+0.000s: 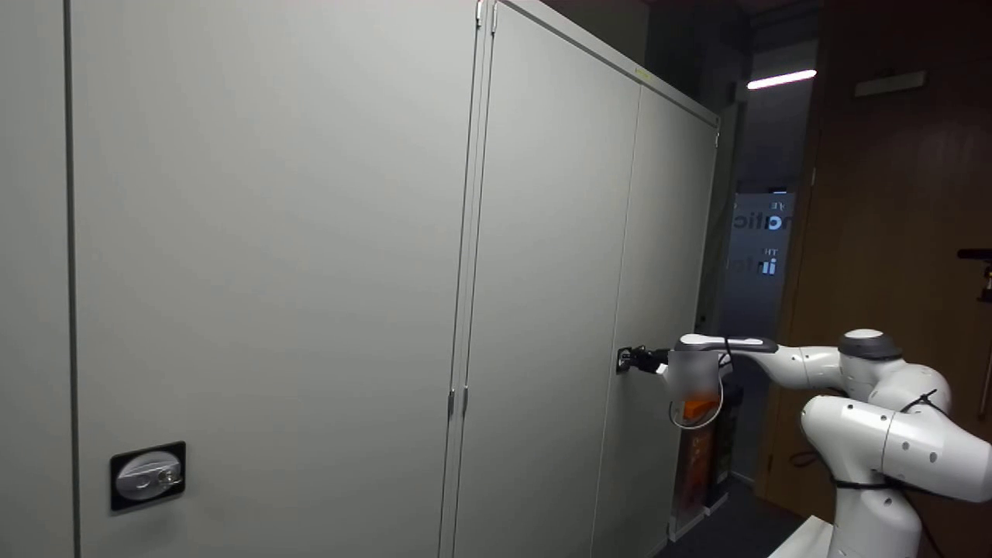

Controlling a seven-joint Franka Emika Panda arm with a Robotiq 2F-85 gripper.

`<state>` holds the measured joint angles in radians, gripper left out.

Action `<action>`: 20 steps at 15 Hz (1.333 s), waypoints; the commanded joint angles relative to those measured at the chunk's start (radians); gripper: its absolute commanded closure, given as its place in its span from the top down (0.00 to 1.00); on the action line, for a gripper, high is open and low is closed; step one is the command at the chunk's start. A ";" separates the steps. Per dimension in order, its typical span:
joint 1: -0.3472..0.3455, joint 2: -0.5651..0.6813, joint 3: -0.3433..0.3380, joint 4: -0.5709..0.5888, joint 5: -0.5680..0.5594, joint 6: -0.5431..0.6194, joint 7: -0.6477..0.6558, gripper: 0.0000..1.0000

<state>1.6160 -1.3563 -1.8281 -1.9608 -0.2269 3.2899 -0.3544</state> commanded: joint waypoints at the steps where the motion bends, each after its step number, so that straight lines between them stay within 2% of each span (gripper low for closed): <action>1: -0.044 0.048 0.057 -0.090 0.051 -0.090 0.082 0.08; 7: -0.047 0.038 0.068 -0.072 0.072 -0.143 0.090 0.08; 13: -0.023 0.058 0.049 -0.069 0.082 -0.064 0.094 0.08; 20: -0.013 0.015 0.059 -0.069 0.060 0.012 0.069 0.08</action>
<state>1.6137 -1.3623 -1.8165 -1.9546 -0.1832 3.2673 -0.3410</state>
